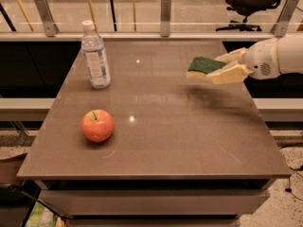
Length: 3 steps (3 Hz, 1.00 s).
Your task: Move sponge near apple
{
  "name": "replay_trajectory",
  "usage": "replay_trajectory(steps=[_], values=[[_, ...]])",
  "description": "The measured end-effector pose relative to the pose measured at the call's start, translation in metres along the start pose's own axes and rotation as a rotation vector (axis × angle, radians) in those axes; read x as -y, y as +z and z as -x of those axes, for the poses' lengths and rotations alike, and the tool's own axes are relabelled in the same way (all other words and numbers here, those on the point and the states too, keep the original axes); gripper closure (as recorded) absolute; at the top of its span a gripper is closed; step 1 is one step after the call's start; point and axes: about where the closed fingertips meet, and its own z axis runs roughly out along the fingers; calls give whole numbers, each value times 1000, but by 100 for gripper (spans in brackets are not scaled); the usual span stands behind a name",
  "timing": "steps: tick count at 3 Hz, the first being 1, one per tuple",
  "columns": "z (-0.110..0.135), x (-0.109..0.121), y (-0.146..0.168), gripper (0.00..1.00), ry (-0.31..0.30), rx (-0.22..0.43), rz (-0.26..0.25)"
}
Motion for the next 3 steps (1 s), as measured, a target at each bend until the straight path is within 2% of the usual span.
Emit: replay_trajectory(steps=[1,3], values=[[-2,-26,2,100,-12,-14,5],[-12,-77,16,100,-52,-25,79]])
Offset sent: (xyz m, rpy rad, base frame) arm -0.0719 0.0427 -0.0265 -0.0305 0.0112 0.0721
